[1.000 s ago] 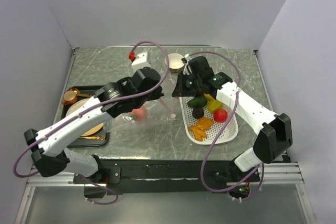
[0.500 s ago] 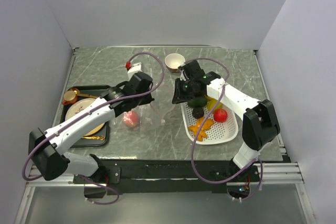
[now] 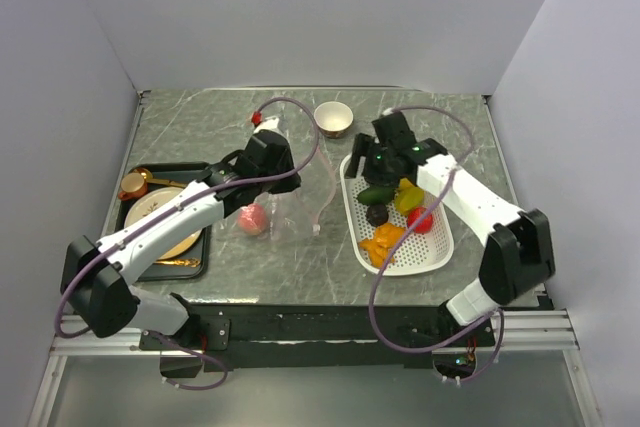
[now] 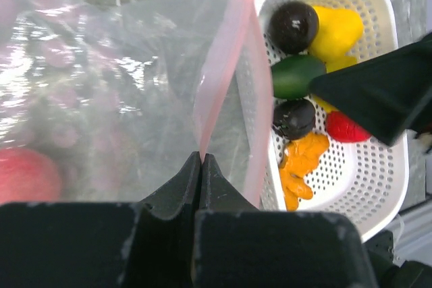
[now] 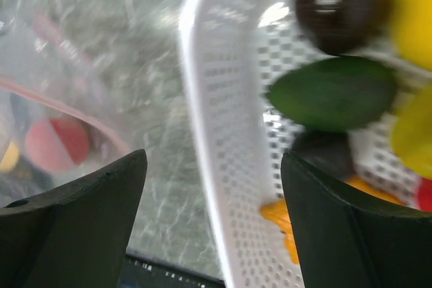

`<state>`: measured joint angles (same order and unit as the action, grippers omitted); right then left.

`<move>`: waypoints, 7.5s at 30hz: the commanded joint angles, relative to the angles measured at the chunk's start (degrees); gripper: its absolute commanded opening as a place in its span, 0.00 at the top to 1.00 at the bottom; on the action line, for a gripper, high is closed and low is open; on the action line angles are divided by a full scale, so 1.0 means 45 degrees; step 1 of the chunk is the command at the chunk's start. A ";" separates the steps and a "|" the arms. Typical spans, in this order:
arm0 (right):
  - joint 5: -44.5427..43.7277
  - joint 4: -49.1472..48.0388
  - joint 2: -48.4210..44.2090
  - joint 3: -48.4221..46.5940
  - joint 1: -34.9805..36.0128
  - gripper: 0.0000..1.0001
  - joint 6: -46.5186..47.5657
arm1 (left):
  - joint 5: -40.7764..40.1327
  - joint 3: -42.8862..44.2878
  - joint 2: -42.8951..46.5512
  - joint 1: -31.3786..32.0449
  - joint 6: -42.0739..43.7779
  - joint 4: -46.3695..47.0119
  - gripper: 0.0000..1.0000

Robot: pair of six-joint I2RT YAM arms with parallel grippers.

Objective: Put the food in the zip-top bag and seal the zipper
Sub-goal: Adjust the zipper food storage bag at the center of the board, then pick up the fake fruit from the bin, then place the fake fruit in the zipper food storage bag, then pick up the fake fruit from the bin.

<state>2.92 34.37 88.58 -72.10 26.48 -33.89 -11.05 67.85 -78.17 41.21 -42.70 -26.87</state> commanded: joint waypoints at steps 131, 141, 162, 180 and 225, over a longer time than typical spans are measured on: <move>-0.4864 -0.0956 -0.4365 0.1327 0.1459 0.00 -0.1567 | 0.2514 0.0488 0.0712 -0.0017 0.1305 0.0425 0.99; -0.2699 0.1556 -0.1738 0.1453 -0.1235 0.00 -0.2351 | 0.2729 0.0508 0.0555 -0.0017 0.1364 0.0639 0.99; -0.1743 -0.0157 0.1039 0.1294 -0.1314 0.00 -0.4735 | 0.2494 0.0468 0.0692 -0.0017 0.1500 0.0347 0.99; -0.3049 -0.0412 0.1077 0.2057 -0.1548 0.01 -0.4714 | 0.2221 0.0448 0.0536 -0.0017 0.1519 0.0347 0.99; -0.1956 -0.2600 -0.1869 0.3599 -0.1392 0.60 -0.2216 | 0.2025 0.0351 0.0438 -0.0017 0.1539 0.0268 0.99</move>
<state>-2.35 21.82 85.49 -54.00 19.64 -46.74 -2.83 68.49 -76.34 41.10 -36.45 -27.29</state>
